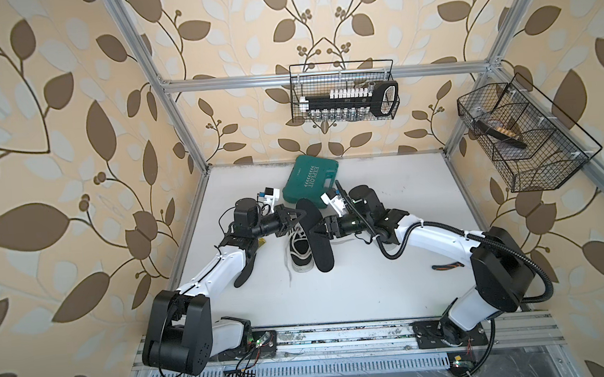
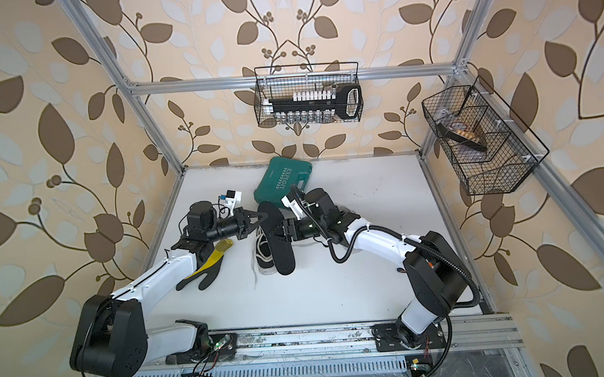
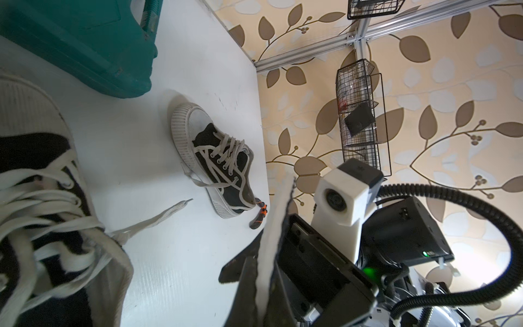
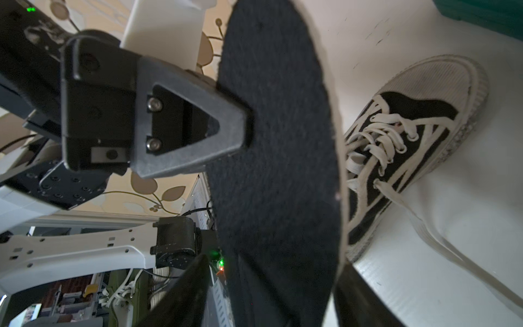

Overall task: Insert the insole into the shoe
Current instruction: Pick up the insole from the center of the board.

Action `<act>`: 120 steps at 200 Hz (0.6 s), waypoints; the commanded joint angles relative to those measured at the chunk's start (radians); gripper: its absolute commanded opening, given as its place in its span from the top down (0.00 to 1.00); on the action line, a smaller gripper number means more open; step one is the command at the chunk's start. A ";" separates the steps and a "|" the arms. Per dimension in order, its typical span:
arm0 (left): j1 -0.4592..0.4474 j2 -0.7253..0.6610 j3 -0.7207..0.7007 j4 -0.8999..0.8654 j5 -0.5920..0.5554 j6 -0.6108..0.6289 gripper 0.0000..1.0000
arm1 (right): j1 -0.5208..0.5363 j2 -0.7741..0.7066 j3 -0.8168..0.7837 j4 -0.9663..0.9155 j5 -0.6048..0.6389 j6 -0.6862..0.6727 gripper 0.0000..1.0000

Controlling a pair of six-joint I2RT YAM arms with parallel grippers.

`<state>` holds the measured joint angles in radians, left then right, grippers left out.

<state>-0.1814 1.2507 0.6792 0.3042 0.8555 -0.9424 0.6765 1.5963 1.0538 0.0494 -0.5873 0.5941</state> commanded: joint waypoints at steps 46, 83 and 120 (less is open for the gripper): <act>0.005 -0.127 0.067 -0.264 -0.132 0.076 1.00 | 0.107 -0.081 -0.160 0.324 0.367 -0.138 0.01; 0.005 -0.121 0.083 -0.304 -0.152 0.076 1.00 | 0.150 -0.034 -0.177 0.457 0.395 -0.133 0.01; 0.005 -0.113 0.062 -0.254 -0.149 0.023 1.00 | 0.195 -0.005 -0.179 0.457 0.489 -0.135 0.01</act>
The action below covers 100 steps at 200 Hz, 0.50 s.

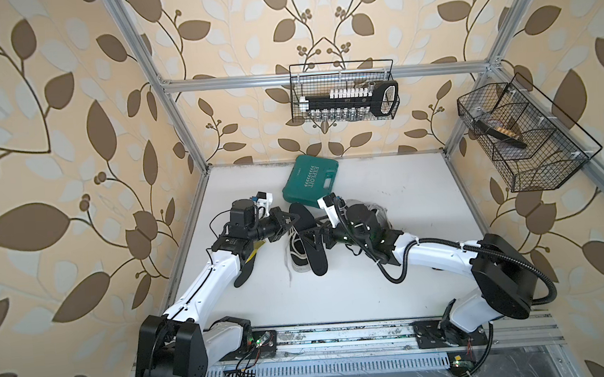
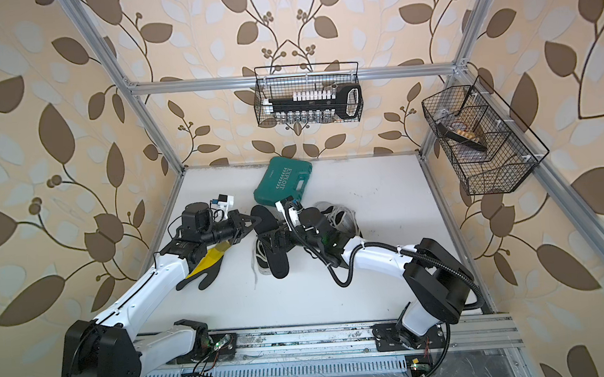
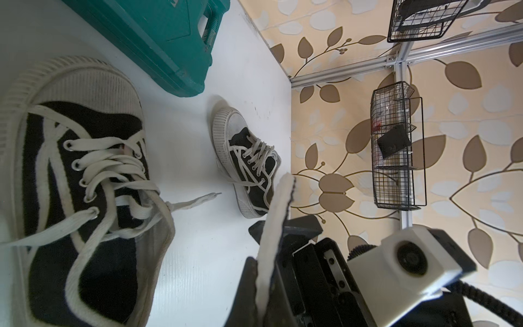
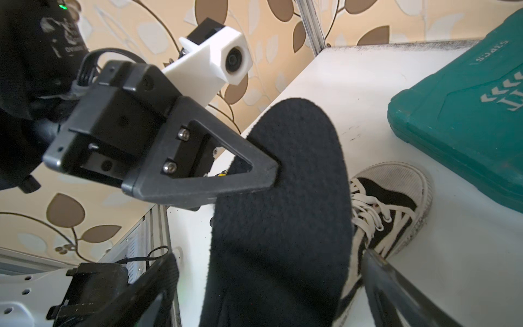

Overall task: Insert the insole into the shoe
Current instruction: Pick up the insole from the center of the board.

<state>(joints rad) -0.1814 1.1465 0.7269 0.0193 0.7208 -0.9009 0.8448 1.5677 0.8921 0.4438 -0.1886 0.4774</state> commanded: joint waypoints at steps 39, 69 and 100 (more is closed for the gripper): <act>0.004 -0.028 -0.011 0.026 -0.028 -0.019 1.00 | 0.130 0.053 0.071 -0.115 0.298 -0.045 0.01; 0.005 -0.041 -0.030 0.034 -0.033 -0.026 1.00 | 0.148 0.078 0.056 -0.066 0.341 -0.017 0.01; 0.005 -0.042 -0.030 0.034 -0.031 -0.027 1.00 | 0.143 0.091 0.049 -0.013 0.365 -0.024 0.01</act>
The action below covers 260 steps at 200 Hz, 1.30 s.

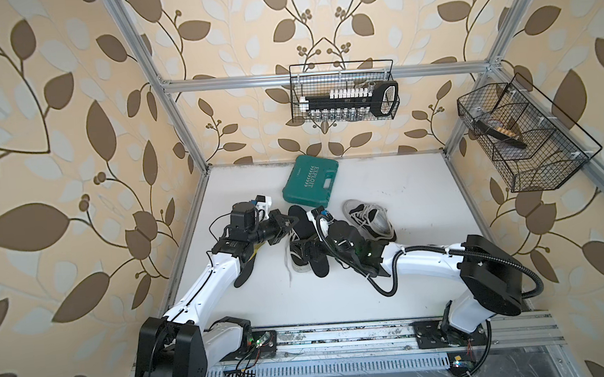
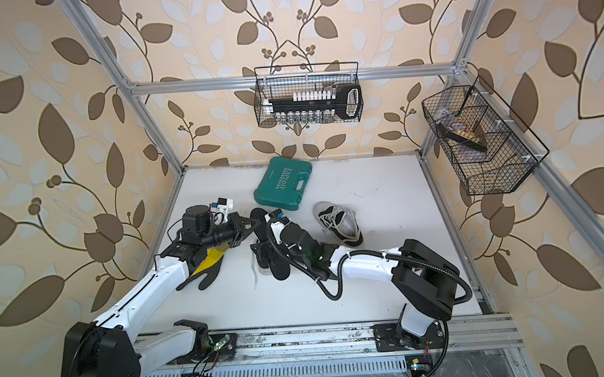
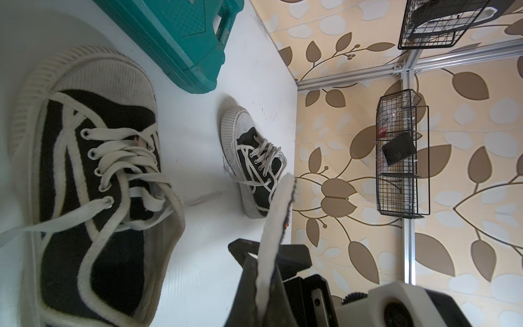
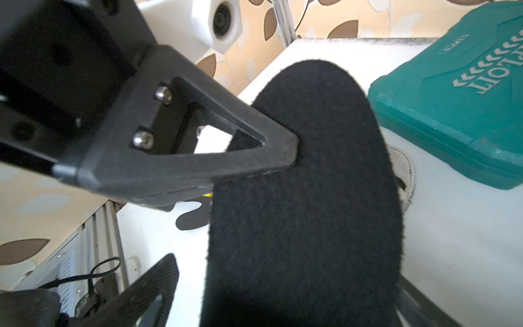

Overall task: Insert the insole into the shoe
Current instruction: Pick up the insole from the center of the board.

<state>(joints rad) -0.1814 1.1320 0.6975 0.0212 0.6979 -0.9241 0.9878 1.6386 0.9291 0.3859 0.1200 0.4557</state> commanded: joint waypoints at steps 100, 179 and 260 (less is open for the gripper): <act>0.005 -0.025 -0.011 0.042 0.001 -0.007 1.00 | -0.037 0.036 0.045 0.060 -0.020 -0.035 0.30; 0.005 -0.001 0.008 0.031 0.000 -0.001 0.72 | -0.097 0.018 0.118 -0.138 -0.155 -0.065 0.50; 0.006 0.039 0.052 0.020 -0.011 0.037 0.73 | -0.127 0.035 0.202 -0.335 -0.394 -0.182 0.52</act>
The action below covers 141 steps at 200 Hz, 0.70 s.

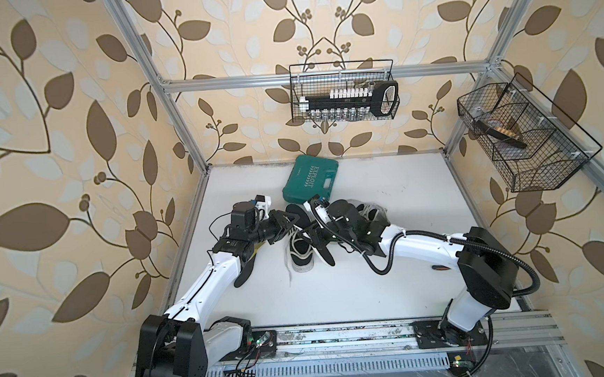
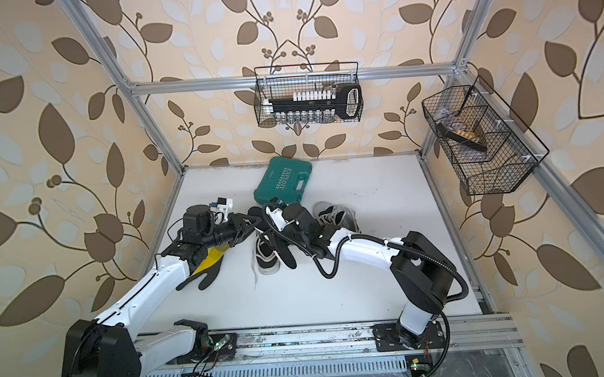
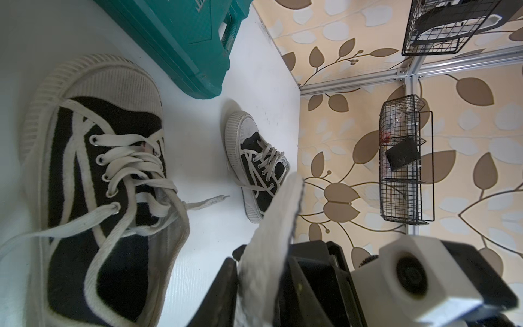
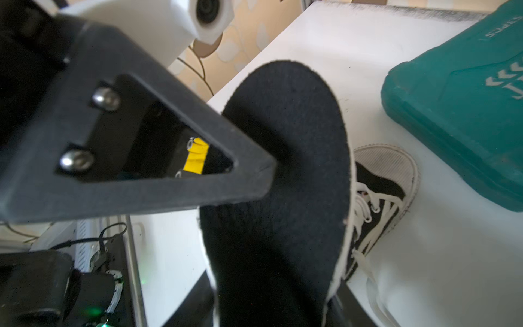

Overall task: Insert the insole into the shoe
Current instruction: Pick up the insole from the center of the board.

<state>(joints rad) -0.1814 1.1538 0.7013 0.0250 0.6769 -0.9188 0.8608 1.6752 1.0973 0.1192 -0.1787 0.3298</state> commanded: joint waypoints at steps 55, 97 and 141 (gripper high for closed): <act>0.006 0.006 0.031 0.026 0.007 0.015 1.00 | 0.000 -0.023 -0.005 -0.001 -0.062 -0.053 0.14; 0.007 0.014 0.010 0.064 0.002 -0.038 1.00 | 0.001 -0.022 -0.077 0.176 -0.012 -0.015 0.04; 0.007 0.020 0.007 0.082 -0.001 -0.060 1.00 | 0.002 -0.013 -0.149 0.378 0.022 0.031 0.06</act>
<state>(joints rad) -0.1814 1.1812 0.7105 0.0570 0.6762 -0.9604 0.8574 1.6703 0.9833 0.3386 -0.1928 0.3275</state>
